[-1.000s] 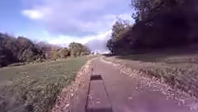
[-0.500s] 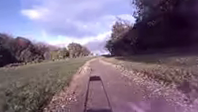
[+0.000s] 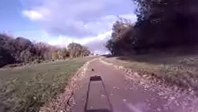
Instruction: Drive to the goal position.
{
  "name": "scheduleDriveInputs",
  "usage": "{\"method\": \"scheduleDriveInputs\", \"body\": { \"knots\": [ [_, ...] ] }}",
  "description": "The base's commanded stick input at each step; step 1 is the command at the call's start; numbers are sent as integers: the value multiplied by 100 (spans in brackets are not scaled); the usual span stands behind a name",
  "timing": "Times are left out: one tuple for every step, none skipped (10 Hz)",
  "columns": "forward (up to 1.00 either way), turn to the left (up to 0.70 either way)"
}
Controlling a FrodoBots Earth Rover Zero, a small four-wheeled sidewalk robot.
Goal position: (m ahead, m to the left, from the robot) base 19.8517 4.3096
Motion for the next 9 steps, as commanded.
{"method": "scheduleDriveInputs", "body": {
  "knots": [
    [85, 29],
    [85, 0],
    [85, 0],
    [85, 0],
    [85, 0],
    [85, 0],
    [85, 0],
    [85, 0],
    [85, 0]
  ]
}}
